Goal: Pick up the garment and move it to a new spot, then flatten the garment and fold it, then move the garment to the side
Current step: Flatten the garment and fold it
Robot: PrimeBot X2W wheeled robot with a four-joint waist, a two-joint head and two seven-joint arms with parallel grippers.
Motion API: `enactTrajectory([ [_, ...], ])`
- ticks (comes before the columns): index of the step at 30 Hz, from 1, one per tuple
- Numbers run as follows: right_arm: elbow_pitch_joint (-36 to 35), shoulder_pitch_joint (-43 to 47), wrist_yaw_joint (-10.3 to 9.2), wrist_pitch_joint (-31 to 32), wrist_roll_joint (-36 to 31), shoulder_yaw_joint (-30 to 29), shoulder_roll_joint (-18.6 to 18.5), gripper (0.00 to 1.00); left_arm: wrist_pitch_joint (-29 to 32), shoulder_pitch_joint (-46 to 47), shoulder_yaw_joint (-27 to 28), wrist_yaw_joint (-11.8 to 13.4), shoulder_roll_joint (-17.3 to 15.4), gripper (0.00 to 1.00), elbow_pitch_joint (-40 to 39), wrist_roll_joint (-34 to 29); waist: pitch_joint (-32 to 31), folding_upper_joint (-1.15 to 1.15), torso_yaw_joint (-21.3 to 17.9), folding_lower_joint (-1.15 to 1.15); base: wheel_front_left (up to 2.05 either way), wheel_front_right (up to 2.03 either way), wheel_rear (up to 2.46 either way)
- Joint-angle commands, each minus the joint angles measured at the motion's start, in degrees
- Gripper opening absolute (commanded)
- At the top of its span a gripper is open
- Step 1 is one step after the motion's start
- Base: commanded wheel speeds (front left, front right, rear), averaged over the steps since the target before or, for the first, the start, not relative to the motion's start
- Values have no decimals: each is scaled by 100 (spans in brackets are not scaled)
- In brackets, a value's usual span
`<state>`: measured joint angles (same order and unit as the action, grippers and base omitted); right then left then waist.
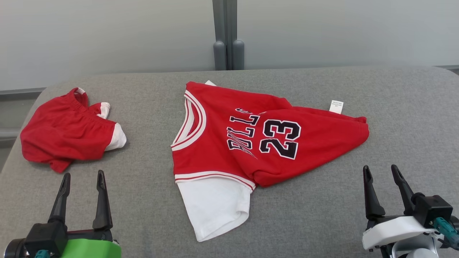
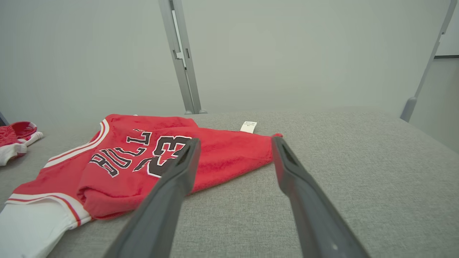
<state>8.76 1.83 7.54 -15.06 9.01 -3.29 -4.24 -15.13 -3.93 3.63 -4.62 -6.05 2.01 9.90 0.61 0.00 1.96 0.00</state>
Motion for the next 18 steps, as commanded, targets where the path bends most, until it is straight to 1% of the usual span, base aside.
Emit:
enactTrajectory([
  [1,94,-54,-10,-17,10,-7,-65,100,-2,14,36,-36,31,100,20,-57,-1,0,20,0,0,0,0],
  [2,127,-103,-10,-17,4,-1,-77,100,-2,34,35,-46,46,100,23,-69,5,0,25,0,0,0,0],
  [8,691,-748,-10,-17,-50,29,-417,100,-2,225,-56,-142,150,100,53,-148,192,0,108,0,0,0,0],
  [13,1396,-1493,-10,-17,-48,19,-707,100,-2,400,-153,-192,215,100,97,-168,420,0,244,0,0,0,0],
  [18,2273,-2205,-10,-17,-74,-42,-993,100,-2,608,-307,-240,251,100,135,-157,754,0,452,0,0,0,0],
])
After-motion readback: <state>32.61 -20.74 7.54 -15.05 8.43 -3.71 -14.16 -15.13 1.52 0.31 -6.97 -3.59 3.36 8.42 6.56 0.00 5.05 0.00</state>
